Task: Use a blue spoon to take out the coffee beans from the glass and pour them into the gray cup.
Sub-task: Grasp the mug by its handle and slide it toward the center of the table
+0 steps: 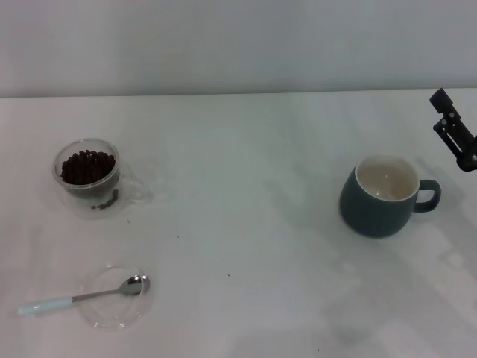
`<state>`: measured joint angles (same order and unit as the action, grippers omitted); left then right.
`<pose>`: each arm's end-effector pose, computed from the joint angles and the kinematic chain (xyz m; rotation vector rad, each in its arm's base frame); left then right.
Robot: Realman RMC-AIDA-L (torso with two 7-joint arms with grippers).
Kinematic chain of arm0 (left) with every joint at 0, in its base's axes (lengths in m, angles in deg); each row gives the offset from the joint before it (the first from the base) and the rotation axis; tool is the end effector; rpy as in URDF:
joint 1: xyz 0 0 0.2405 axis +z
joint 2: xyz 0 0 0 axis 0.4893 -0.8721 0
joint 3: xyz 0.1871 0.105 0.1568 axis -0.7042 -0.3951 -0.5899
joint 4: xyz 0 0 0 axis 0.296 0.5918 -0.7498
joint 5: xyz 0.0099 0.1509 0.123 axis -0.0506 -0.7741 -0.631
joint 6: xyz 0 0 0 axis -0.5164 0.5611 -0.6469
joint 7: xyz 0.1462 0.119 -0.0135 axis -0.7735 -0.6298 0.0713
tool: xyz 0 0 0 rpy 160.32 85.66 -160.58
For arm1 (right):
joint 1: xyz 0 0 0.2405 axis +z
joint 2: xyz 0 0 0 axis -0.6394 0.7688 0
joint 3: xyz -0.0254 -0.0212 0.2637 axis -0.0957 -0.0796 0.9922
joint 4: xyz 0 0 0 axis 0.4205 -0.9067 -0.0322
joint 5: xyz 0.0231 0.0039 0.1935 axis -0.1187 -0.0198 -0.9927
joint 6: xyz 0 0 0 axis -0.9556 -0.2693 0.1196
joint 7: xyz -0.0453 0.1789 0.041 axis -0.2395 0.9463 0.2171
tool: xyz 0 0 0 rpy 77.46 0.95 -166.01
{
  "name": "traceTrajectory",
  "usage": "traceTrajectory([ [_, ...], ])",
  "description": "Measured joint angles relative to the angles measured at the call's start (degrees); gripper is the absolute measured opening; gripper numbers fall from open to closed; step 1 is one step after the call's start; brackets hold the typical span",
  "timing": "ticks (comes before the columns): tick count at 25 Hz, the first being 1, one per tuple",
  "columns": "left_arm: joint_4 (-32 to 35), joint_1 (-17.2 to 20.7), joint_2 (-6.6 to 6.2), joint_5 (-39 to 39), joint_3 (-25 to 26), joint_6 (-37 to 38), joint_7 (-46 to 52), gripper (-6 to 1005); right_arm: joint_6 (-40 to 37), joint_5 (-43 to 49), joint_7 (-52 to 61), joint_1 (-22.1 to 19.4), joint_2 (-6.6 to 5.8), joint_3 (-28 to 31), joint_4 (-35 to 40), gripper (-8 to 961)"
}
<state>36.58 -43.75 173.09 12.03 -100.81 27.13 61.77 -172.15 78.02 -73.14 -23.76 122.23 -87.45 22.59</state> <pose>-0.3903 0.2667 0.0415 -1.1894 -0.6927 -0.8003 0.2884 0.3025 0.0302 -1.7010 0.0593 0.9004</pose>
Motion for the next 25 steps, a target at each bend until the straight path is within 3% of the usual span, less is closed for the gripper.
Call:
traceTrajectory([
  [12,6.0,2.2,-0.23,2.2,0.0,-0.7,-0.1,891,3.0,0.4,6.0,-2.9,-0.95,-0.1,-0.7,683],
  [25,8.1,1.8,-0.32,2.8,-0.3,-1.3,-0.8,891,6.7,0.7,5.7,-5.4,-0.07,-0.9,-5.9,655],
])
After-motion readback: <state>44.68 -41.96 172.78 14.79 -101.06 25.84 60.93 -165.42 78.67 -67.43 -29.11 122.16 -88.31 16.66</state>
